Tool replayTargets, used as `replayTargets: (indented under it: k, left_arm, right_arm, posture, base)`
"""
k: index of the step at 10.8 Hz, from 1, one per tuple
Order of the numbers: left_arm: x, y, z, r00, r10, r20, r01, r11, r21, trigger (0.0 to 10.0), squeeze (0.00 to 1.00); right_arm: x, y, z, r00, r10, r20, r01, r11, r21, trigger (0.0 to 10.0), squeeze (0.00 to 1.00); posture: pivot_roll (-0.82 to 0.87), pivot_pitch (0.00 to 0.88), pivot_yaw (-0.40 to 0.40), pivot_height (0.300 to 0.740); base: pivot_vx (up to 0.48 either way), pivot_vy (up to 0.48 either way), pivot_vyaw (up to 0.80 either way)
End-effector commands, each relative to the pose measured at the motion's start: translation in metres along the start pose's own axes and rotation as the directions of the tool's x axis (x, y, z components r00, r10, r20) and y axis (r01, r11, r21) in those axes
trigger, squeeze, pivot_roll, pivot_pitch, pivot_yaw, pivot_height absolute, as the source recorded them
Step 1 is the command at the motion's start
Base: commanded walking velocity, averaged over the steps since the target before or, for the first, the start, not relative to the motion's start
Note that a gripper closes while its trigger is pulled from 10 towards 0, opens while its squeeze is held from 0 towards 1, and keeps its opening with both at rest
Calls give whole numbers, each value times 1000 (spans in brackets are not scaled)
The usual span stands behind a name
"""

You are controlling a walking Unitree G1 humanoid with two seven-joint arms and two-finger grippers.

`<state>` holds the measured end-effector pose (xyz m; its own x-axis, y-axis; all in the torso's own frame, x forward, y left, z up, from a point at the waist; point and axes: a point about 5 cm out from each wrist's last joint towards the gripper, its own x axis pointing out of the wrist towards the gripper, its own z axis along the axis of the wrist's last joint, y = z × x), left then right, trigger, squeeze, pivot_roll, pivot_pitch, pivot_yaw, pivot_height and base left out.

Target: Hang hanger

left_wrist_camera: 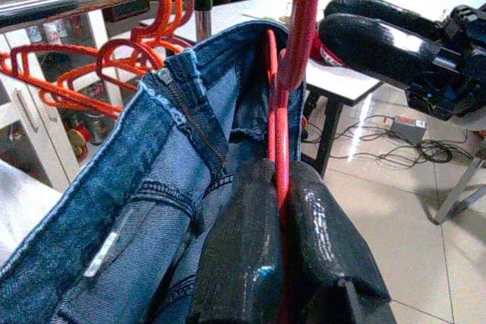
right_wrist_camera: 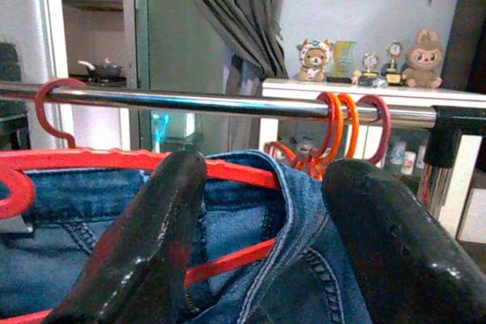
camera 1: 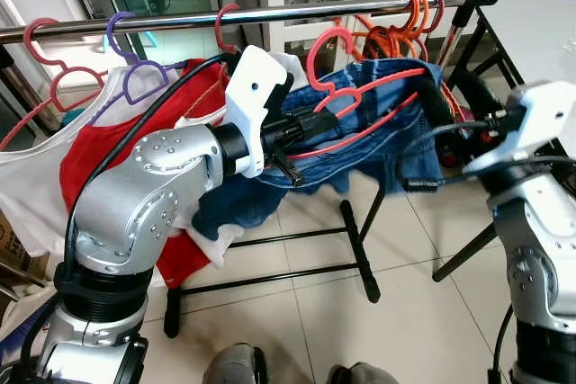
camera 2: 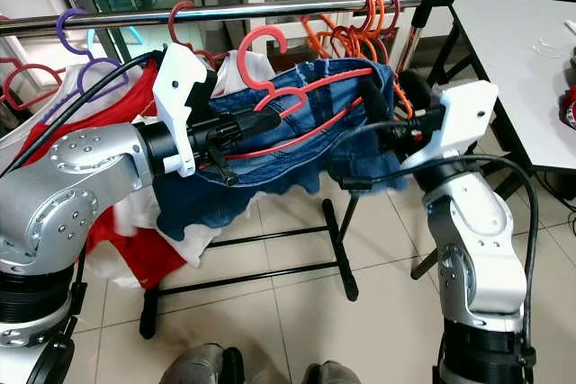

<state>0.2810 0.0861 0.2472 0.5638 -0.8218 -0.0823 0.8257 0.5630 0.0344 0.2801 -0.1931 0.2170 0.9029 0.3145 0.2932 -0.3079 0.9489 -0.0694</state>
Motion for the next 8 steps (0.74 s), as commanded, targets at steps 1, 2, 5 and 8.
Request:
replayTargets:
  k: [1,2,5,8]
  left_arm:
    - [0,-7,13,998,-38,41,36,998,46,0,0]
    - [0,-8,13,998,-43,43,41,998,46,0,0]
    - [0,-10,16,997,-56,52,53,997,52,0,0]
    - [0,-11,17,997,-61,54,58,997,56,0,0]
  right_arm:
    - [2,-4,-2,1000,-17,-19,16,999,-46,10000,0]
    - [2,-5,-1,1000,-20,-15,19,998,-57,10000,0]
    - [6,-10,-3,999,-33,-31,30,995,-94,6941,0]
    - [7,-10,-3,999,-35,-30,32,995,-95,0,0]
  posture:
    - [35,57,20,740]
    - [35,57,19,740]
    - [36,57,16,740]
    - [34,55,14,740]
  base:
    - [0,0,0]
    - [0,0,0]
    - [0,0,0]
    - [0,0,0]
